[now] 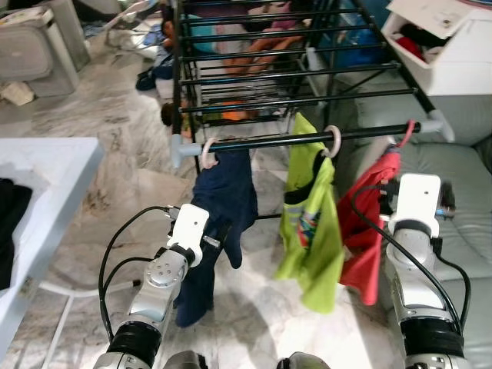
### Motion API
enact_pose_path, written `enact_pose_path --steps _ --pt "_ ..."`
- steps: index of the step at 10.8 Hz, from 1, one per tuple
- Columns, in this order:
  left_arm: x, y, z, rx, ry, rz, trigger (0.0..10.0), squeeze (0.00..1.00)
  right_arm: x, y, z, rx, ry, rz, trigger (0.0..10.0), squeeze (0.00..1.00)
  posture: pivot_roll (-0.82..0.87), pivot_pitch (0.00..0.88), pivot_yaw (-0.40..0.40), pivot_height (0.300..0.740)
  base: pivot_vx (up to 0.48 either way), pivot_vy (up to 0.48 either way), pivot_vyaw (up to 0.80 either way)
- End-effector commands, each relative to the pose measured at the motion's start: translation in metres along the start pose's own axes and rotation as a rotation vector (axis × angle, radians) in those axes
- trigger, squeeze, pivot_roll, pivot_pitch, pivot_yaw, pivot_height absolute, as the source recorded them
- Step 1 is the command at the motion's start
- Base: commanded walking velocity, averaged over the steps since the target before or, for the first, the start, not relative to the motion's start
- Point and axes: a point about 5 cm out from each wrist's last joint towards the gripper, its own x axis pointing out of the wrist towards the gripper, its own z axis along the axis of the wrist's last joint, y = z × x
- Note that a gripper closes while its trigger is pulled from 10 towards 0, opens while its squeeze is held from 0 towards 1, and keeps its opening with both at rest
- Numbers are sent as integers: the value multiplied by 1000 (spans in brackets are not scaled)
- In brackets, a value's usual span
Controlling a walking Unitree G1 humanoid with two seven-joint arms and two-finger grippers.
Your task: Hang hanger
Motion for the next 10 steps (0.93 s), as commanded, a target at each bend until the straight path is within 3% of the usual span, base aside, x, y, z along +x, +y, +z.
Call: enact_pose_path --steps 1,3,4,5,7,10 --pt "0 0 -1 19 6 -7 10000 0 3 3 -2 19 44 6 10000 0 -112 0 42 740 0 0 0" --pt "0 -1 -1 21 6 -12 10000 0 10 8 -13 9 138 45 10000 0 -111 0 44 740 0 0 0" --pt "0 -3 -1 25 10 -19 10000 0 24 9 -20 -8 208 105 8471 0 -112 0 46 740 0 0 0" --pt "1 -4 -1 29 15 -25 10000 0 35 7 -25 29 284 156 0 0 -110 0 43 740 0 0 0" --pt "2 -4 -1 35 18 -24 10000 0 53 -1 -18 -38 297 204 0 0 -95 0 31 740 0 0 0" --pt "3 -4 -3 40 27 -12 10000 0 66 -9 -14 -82 347 335 0 0 -84 0 25 740 0 0 0"
